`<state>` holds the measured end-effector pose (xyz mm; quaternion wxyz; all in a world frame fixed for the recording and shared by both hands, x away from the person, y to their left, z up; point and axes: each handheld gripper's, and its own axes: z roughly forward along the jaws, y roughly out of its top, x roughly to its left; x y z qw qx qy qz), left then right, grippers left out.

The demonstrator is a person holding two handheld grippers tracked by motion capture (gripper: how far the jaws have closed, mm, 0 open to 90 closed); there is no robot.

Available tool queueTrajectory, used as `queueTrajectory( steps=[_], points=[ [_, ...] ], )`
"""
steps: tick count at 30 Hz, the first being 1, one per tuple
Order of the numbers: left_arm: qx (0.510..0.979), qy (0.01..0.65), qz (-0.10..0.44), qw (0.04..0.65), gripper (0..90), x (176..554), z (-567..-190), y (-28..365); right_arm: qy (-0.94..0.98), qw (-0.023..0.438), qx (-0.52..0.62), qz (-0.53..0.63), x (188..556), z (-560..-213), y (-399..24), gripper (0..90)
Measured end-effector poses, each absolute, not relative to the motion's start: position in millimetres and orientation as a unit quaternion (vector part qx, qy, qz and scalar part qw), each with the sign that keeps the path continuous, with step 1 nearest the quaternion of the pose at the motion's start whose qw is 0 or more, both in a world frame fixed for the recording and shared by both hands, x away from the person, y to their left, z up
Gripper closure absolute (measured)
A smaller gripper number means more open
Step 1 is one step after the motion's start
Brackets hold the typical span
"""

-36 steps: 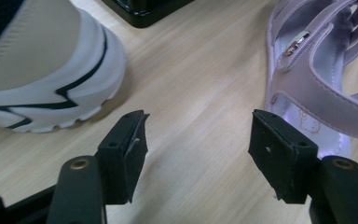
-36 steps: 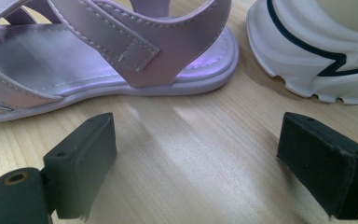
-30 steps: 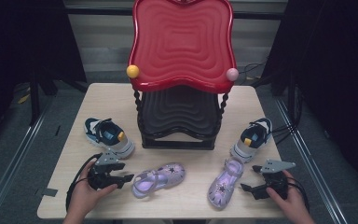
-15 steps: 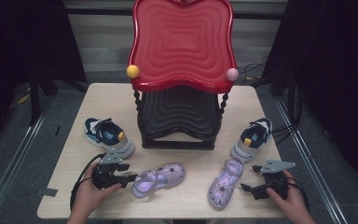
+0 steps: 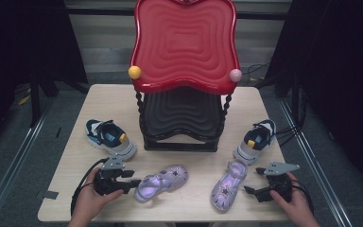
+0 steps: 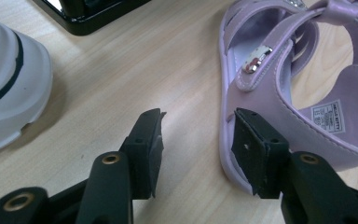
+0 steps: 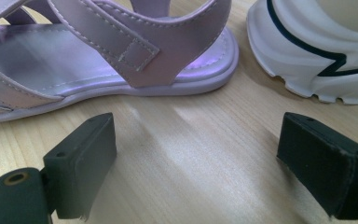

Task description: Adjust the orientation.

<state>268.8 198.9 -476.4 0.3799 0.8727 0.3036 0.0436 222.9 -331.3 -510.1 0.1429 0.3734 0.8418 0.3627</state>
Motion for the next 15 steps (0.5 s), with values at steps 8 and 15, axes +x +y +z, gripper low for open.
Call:
queueTrajectory(
  steps=[8, 15],
  points=[
    [0.889, 0.285, 0.037, 0.357, 56.3, 263.4, -477.3, 198.0, 0.842, 0.143, 0.373, 0.363, 222.9, -510.1, -331.3, 10.8],
    [0.890, 0.279, 0.017, 0.361, 56.7, 259.6, -475.7, 195.9, 0.842, 0.143, 0.373, 0.363, 222.9, -510.1, -331.3, 10.9]
  ],
)
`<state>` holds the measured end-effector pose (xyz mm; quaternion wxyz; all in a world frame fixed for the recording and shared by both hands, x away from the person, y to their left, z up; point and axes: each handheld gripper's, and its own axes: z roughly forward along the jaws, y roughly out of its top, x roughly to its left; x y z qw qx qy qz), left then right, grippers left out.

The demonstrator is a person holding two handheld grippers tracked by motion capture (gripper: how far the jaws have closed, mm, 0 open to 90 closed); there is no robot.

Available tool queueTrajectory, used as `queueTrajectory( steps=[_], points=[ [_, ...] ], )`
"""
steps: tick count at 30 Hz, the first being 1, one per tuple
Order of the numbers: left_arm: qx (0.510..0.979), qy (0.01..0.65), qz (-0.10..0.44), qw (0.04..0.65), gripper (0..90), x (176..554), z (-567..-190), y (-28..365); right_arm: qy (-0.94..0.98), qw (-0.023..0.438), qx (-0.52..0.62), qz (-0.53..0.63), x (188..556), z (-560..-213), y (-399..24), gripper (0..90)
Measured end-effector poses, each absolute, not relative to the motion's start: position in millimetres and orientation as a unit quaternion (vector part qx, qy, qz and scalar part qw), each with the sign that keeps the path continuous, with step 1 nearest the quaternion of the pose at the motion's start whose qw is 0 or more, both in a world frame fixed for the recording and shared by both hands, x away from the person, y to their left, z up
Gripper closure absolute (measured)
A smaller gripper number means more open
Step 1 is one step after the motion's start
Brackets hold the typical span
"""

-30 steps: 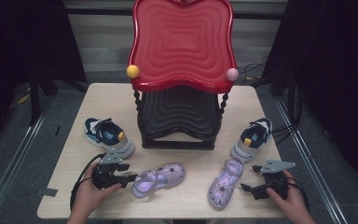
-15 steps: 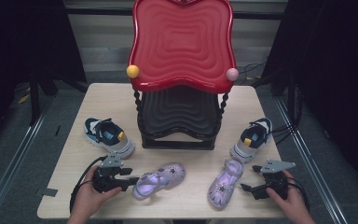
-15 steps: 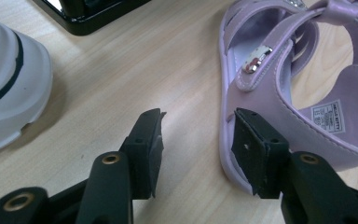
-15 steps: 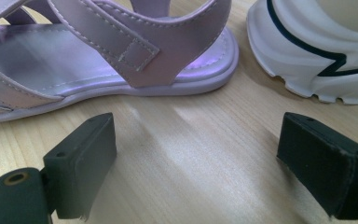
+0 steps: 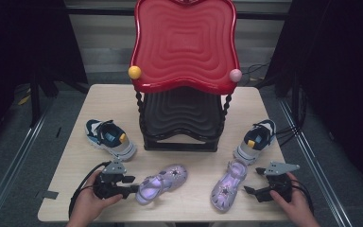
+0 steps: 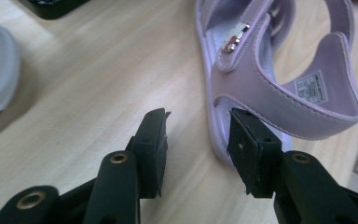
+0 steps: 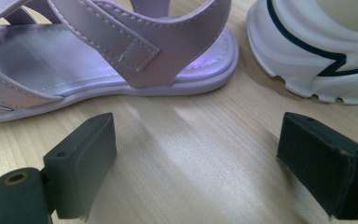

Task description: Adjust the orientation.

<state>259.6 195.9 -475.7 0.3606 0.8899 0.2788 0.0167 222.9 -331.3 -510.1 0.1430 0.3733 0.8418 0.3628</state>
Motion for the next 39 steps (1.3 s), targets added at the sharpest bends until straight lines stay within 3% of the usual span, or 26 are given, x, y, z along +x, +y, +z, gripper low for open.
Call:
queueTrajectory(
  steps=[7, 20, 27, 39],
  points=[
    [0.891, 0.270, -0.006, 0.364, 56.9, 255, -473, 190, 0.842, 0.143, 0.373, 0.363, 223, -510, -331, 10.9],
    [0.888, 0.283, 0.032, 0.362, 53.1, 258, -469, 200, 0.842, 0.143, 0.373, 0.363, 223, -510, -331, 10.8],
    [0.864, 0.299, 0.036, 0.404, 52.5, 263, -450, 208, 0.842, 0.143, 0.373, 0.363, 223, -510, -331, 10.9],
    [0.874, 0.283, 0.012, 0.395, 54.3, 264, -439, 174, 0.842, 0.143, 0.373, 0.363, 223, -510, -331, 10.9]
  ],
)
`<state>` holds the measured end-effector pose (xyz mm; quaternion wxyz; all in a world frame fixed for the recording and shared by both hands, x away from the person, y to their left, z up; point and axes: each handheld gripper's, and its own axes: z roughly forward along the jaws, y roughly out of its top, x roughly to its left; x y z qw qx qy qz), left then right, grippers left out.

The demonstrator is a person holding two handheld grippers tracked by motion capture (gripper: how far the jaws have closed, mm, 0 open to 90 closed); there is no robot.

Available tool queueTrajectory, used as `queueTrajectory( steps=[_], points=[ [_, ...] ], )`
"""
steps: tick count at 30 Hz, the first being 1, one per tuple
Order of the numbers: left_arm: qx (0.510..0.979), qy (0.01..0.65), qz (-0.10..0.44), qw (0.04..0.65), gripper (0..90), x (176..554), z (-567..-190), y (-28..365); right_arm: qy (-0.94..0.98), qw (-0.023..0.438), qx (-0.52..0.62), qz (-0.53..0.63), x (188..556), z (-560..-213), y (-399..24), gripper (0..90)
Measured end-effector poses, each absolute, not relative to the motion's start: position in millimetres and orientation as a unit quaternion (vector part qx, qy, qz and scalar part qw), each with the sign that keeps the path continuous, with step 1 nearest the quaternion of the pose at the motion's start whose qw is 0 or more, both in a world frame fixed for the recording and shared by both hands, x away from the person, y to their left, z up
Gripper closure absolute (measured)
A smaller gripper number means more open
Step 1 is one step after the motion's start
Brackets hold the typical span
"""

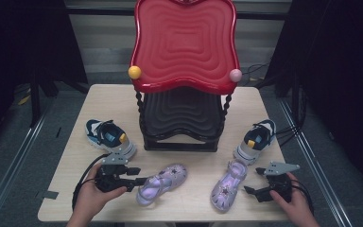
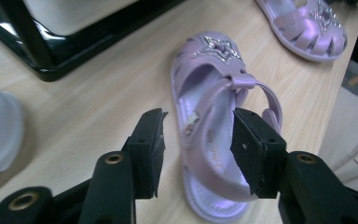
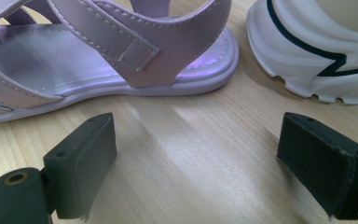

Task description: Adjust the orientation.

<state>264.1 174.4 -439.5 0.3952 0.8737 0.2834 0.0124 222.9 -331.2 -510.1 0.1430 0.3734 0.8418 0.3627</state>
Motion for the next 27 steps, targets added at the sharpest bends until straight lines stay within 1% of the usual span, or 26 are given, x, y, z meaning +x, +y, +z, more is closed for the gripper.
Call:
queueTrajectory(
  steps=[7, 12, 17, 27],
  points=[
    [0.886, 0.276, 0.021, 0.372, 56.1, 268, -445, 154, 0.842, 0.143, 0.373, 0.363, 223, -510, -331, 10.8],
    [0.895, 0.275, 0.034, 0.350, 57.8, 271, -452, 150, 0.842, 0.143, 0.373, 0.363, 223, -510, -331, 10.9],
    [0.899, 0.275, 0.034, 0.338, 61.8, 273, -455, 147, 0.842, 0.143, 0.373, 0.363, 223, -510, -331, 10.8],
    [0.899, 0.281, 0.042, 0.334, 64.9, 274, -461, 141, 0.842, 0.143, 0.373, 0.363, 223, -510, -331, 10.8]
  ],
)
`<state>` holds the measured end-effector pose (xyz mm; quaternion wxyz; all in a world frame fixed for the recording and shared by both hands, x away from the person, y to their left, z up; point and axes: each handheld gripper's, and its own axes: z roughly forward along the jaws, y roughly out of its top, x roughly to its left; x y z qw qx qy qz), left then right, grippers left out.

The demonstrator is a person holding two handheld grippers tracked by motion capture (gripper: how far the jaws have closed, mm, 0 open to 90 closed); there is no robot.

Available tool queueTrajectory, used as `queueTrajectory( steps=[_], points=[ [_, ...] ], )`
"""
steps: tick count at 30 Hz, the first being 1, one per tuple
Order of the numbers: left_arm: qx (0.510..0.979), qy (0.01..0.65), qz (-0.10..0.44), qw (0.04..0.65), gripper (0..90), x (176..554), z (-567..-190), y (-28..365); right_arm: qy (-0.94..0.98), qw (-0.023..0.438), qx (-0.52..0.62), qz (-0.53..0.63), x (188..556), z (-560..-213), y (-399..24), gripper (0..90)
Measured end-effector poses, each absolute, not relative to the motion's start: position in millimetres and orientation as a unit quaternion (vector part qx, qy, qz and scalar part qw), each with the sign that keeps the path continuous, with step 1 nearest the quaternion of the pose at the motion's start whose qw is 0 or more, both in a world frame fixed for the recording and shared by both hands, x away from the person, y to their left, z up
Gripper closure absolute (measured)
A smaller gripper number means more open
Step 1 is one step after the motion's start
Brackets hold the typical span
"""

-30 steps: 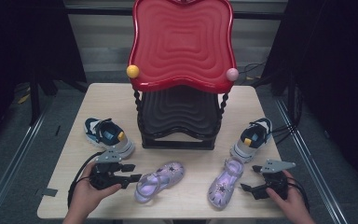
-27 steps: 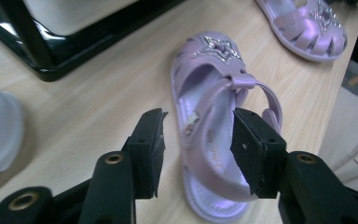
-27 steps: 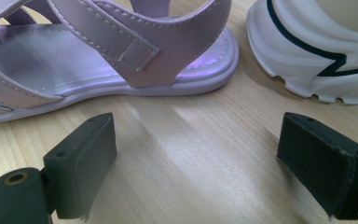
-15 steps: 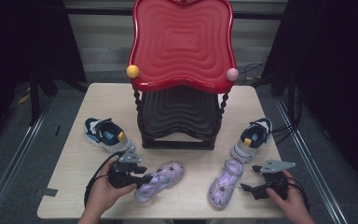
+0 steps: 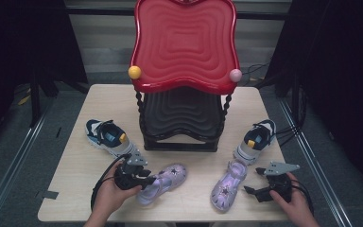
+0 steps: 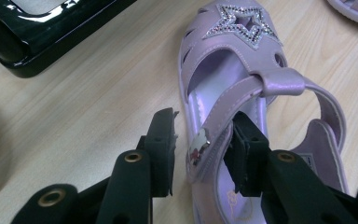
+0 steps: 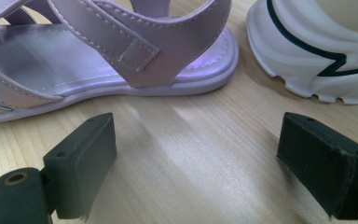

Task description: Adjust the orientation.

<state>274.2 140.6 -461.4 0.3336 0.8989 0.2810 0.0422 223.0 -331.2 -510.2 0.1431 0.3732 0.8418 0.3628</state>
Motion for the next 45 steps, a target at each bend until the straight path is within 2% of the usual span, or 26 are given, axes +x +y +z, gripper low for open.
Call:
queueTrajectory(
  steps=[10, 27, 45],
  points=[
    [0.895, 0.280, 0.046, 0.345, 66.1, 273.5, -466.2, 138.6, 0.842, 0.143, 0.373, 0.363, 222.9, -510.2, -331.2, 10.8],
    [0.893, 0.281, 0.043, 0.350, 74.0, 273.4, -465.3, 139.0, 0.842, 0.143, 0.373, 0.363, 222.9, -510.1, -331.2, 10.9],
    [0.886, 0.287, 0.041, 0.362, 73.9, 272.6, -466.8, 141.6, 0.842, 0.143, 0.373, 0.363, 222.9, -510.1, -331.2, 10.8]
  ],
)
